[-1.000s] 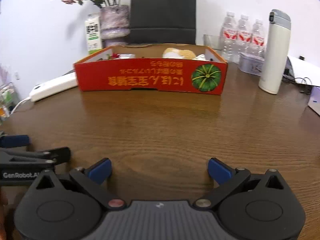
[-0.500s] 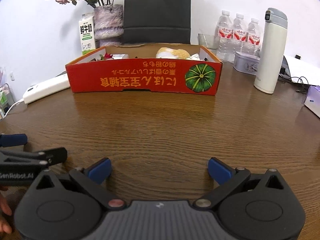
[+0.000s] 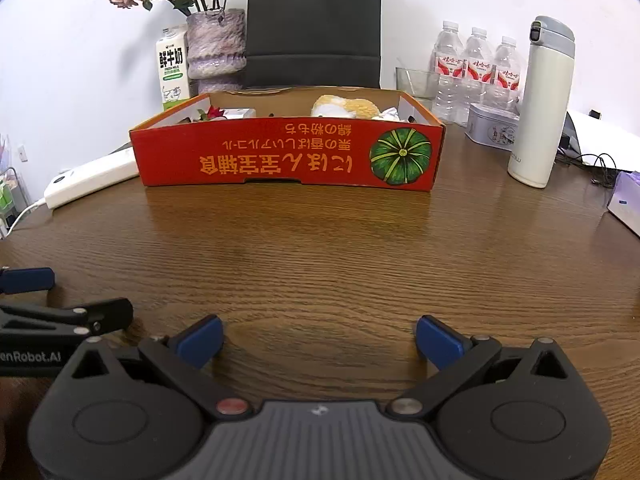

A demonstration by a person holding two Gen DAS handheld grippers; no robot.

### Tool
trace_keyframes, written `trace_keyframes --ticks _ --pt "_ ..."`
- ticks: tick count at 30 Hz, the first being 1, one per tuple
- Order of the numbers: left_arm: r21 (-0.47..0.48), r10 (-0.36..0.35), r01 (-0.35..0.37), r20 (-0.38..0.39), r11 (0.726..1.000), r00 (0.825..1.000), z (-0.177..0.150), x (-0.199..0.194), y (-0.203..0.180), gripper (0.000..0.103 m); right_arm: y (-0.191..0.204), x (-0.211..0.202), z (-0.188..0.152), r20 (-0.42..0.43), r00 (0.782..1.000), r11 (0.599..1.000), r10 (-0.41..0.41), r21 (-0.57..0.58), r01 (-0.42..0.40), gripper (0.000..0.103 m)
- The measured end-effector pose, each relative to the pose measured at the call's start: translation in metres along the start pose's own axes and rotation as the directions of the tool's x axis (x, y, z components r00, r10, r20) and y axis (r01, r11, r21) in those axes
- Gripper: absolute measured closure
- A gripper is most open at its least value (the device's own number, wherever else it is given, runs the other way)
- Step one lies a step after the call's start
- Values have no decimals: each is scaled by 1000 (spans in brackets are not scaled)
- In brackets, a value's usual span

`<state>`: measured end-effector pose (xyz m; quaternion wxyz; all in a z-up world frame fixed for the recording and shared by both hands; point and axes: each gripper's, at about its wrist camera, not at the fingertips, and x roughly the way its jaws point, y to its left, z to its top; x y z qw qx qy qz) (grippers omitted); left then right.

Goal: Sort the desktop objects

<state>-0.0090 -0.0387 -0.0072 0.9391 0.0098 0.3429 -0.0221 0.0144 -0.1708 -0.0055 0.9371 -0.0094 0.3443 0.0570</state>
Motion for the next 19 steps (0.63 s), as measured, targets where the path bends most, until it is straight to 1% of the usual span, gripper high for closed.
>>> trace_keyframes --ticks 10,15,19 --pt "-14 19 -19 -1 1000 1000 1 0 1 0 2 1 0 0 1000 1000 4 -2 -4 0" --pt "-26 38 -38 -1 999 999 0 0 3 0 6 0 0 -2 999 998 46 -39 -46 0" --pt "-29 43 -43 -1 999 999 0 1 3 0 6 1 1 -1 1000 999 30 -22 -30 0"
